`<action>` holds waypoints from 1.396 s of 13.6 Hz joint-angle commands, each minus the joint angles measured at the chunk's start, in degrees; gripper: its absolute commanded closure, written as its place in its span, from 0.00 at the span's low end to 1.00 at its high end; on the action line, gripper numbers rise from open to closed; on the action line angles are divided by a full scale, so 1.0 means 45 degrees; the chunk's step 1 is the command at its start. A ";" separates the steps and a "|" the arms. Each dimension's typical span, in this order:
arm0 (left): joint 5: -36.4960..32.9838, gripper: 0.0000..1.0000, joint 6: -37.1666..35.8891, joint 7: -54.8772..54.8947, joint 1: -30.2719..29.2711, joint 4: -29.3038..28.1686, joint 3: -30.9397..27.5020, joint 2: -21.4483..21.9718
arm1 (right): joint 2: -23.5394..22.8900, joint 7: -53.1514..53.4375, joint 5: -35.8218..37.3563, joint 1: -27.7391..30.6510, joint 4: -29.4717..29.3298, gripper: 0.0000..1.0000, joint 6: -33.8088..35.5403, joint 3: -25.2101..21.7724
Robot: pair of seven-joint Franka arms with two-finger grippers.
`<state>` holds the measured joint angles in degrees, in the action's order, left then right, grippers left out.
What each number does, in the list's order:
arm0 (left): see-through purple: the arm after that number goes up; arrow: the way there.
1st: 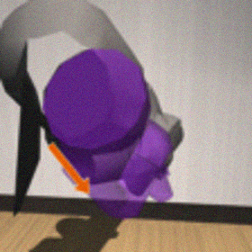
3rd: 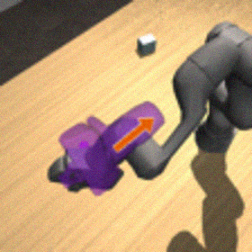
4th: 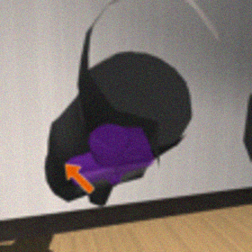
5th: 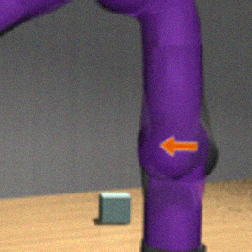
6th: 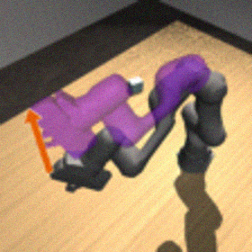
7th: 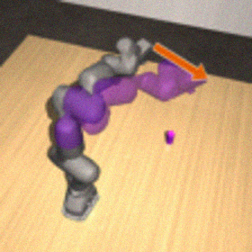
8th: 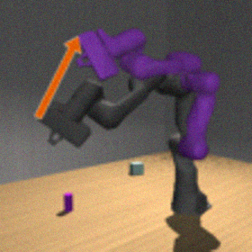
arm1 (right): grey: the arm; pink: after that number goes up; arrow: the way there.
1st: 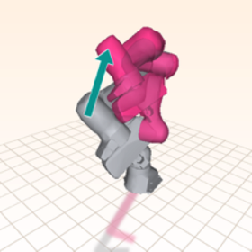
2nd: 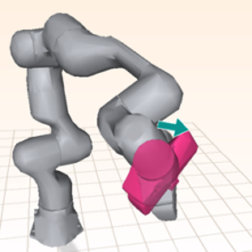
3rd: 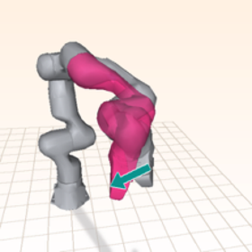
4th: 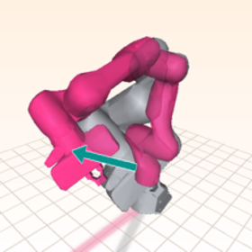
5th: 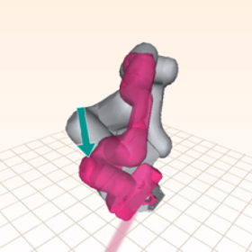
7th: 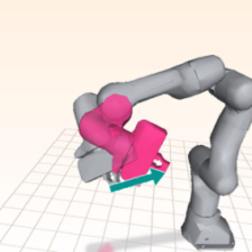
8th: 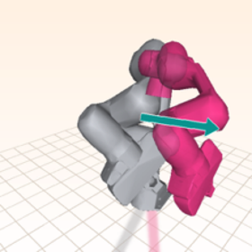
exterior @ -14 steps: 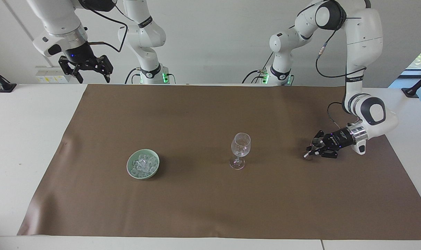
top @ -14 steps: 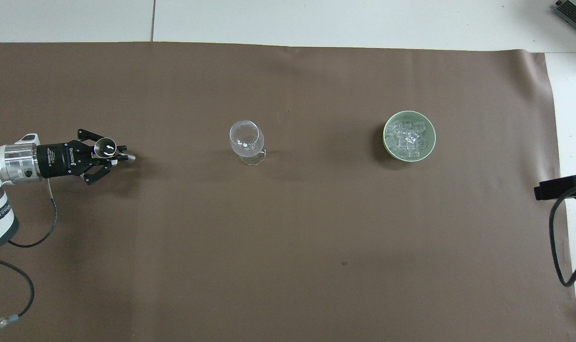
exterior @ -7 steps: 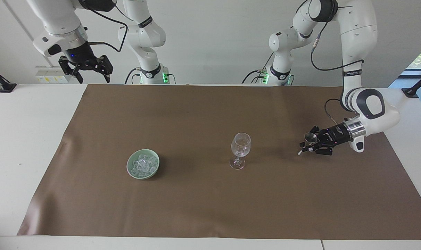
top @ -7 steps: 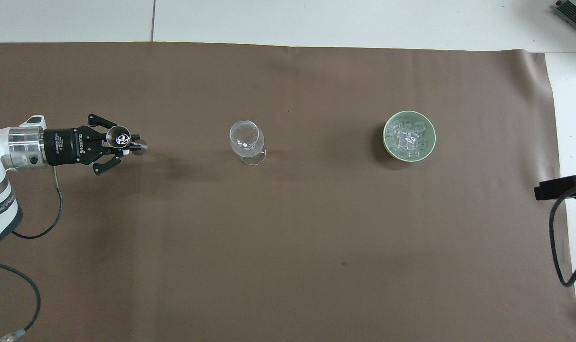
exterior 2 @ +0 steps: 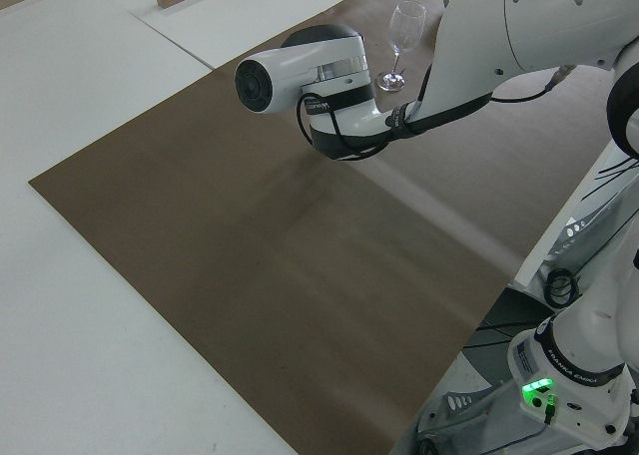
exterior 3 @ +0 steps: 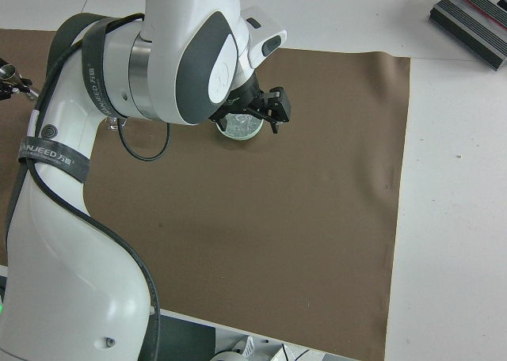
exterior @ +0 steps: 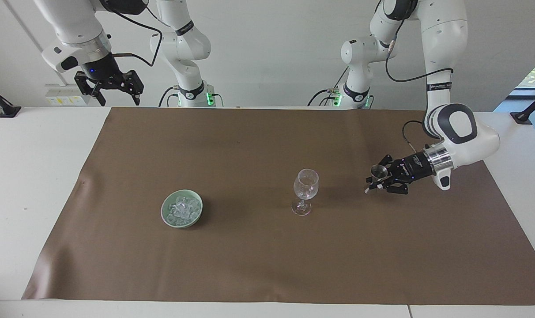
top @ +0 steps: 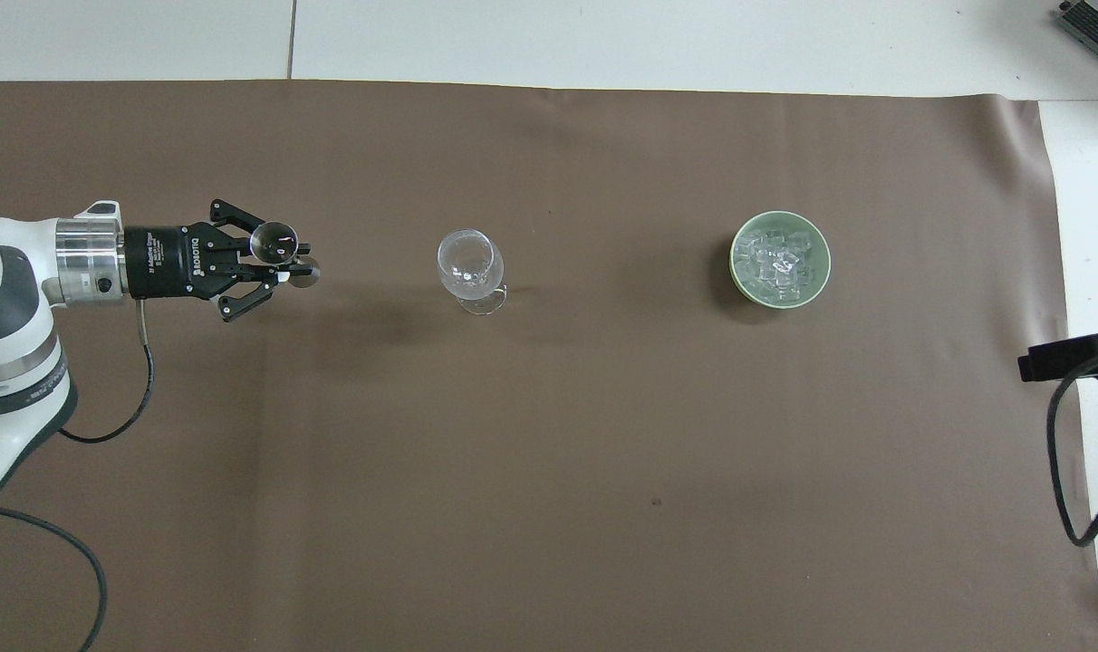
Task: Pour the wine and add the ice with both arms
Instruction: 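Lift the silver cup with the left gripper toward the wine glass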
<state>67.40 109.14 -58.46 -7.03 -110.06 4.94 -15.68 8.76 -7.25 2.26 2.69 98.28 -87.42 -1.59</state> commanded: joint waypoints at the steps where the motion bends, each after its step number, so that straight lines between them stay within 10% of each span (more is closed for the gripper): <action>1: 0.0256 1.00 0.0550 -0.0873 0.0777 -0.0190 -0.0199 0.0419 | 0.0047 -0.0224 -0.0210 0.0125 0.0034 0.00 -0.0124 0.0041; 19: -0.0349 1.00 0.3224 -0.2731 0.3065 -0.0229 -0.0218 0.1318 | 0.0066 -0.0224 -0.0210 0.0125 0.0034 0.00 -0.0124 0.0041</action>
<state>66.82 121.19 -68.92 5.37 -110.26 4.80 -10.86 8.76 -7.25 2.26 2.69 98.28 -87.42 -1.59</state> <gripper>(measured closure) 0.784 0.000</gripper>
